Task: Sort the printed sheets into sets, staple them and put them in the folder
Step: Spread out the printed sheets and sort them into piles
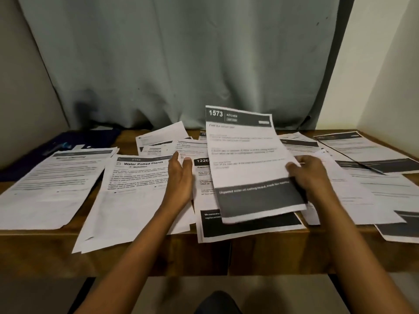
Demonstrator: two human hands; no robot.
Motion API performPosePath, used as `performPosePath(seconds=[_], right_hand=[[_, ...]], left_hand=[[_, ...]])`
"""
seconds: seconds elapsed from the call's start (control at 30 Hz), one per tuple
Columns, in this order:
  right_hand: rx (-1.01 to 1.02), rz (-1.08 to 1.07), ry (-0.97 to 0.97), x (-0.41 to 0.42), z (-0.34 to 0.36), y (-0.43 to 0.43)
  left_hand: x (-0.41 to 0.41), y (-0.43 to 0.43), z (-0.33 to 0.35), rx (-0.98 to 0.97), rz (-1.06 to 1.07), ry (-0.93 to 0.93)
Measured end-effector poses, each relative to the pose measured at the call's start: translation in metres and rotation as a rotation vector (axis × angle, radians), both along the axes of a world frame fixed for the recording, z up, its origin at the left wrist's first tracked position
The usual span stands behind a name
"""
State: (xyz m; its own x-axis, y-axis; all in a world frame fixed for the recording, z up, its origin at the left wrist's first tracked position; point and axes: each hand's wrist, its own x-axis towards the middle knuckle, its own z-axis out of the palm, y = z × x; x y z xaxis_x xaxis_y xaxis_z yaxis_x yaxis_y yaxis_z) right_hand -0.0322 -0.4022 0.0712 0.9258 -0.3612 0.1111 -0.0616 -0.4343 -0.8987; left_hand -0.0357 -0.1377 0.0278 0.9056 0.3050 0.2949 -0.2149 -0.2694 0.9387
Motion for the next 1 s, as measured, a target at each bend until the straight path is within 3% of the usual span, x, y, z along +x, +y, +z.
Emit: performPosePath(seconds=[0.13, 0.33, 0.63, 0.83, 1.0], right_hand=[[-0.140, 0.003, -0.072, -0.012, -0.023, 0.016], [-0.376, 0.019, -0.074, -0.008, -0.042, 0.027], [-0.619, 0.053, -0.008, -0.004, -0.052, 0.033], [-0.861, 0.032, 0.190, -0.007, -0.052, 0.040], [-0.725, 0.122, 0.091, 0.014, -0.021, 0.041]], left_hand=[[-0.006, -0.003, -0.007, 0.187, 0.012, -0.060], [0.004, -0.012, -0.024, 0.511, -0.173, -0.064], [0.010, -0.022, -0.031, 1.165, -0.365, 0.221], [0.013, -0.023, -0.031, 1.221, -0.364, 0.271], [0.026, -0.025, -0.009, 1.151, -0.359, 0.234]])
